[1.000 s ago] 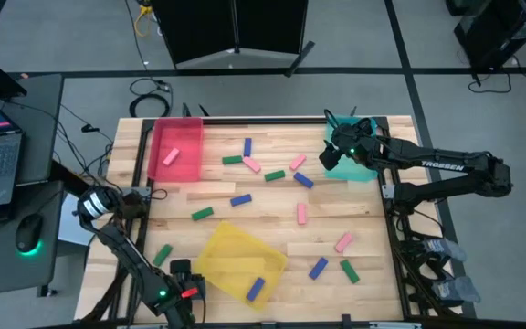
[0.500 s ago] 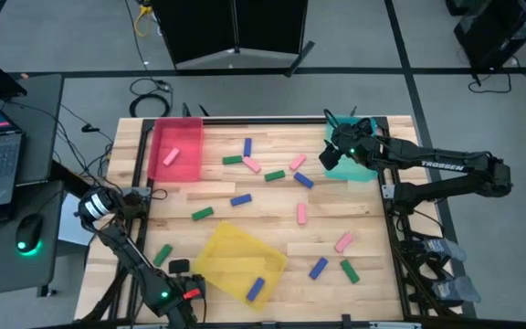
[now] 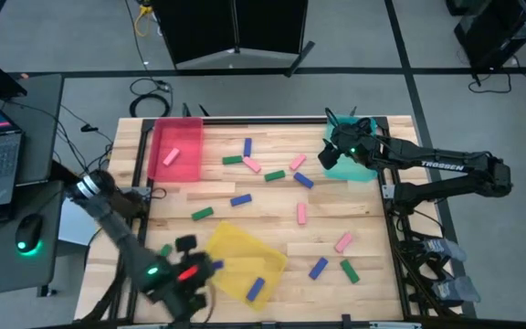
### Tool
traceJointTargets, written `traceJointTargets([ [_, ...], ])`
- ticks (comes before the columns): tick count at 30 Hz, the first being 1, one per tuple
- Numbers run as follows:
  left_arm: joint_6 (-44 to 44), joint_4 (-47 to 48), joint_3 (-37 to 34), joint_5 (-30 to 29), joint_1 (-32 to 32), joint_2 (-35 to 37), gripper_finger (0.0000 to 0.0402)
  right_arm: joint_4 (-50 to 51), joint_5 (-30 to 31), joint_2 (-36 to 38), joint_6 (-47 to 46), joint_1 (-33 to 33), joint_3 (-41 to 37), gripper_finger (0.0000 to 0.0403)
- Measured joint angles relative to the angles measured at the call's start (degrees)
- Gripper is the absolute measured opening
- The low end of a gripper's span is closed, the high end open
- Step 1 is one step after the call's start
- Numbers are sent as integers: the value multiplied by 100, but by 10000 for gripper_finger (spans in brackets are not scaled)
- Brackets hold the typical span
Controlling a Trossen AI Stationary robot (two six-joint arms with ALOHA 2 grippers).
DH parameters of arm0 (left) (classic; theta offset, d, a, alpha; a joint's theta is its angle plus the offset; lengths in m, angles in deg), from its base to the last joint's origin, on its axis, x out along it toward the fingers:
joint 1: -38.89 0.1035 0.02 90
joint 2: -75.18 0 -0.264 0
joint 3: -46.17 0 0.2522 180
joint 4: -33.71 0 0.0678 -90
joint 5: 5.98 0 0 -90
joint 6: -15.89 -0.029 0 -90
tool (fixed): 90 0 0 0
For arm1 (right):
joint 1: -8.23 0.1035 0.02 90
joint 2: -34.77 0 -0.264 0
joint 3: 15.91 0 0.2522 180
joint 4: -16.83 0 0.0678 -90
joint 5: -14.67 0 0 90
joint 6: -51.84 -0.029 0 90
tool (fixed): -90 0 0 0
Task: Sort blocks
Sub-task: Put the blue block into the yellow bin, then put the pink block into the red bin
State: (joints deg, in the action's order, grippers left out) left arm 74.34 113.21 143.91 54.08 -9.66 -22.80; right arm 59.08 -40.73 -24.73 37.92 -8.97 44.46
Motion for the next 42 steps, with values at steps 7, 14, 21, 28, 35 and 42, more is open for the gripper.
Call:
traceJointTargets([
  [7,-1028,-823,-418,26,1160,-85,105,-233,-18,0,-113,156,0,263],
  [14,-1794,-1091,-457,458,1806,-136,109,-381,-19,0,-113,409,0,260],
  [21,-1940,-1077,-454,483,1852,-142,250,-389,-42,-30,-173,792,0,259],
  [28,-1444,-765,-454,-135,1602,243,292,-335,-555,-533,-715,1347,0,255],
  [35,-601,-126,-454,-1267,1198,1220,273,-315,-933,-1572,-1717,2059,0,255],
  [42,238,751,-452,-1987,880,1896,268,-303,-1072,-2295,-3020,2582,0,267],
])
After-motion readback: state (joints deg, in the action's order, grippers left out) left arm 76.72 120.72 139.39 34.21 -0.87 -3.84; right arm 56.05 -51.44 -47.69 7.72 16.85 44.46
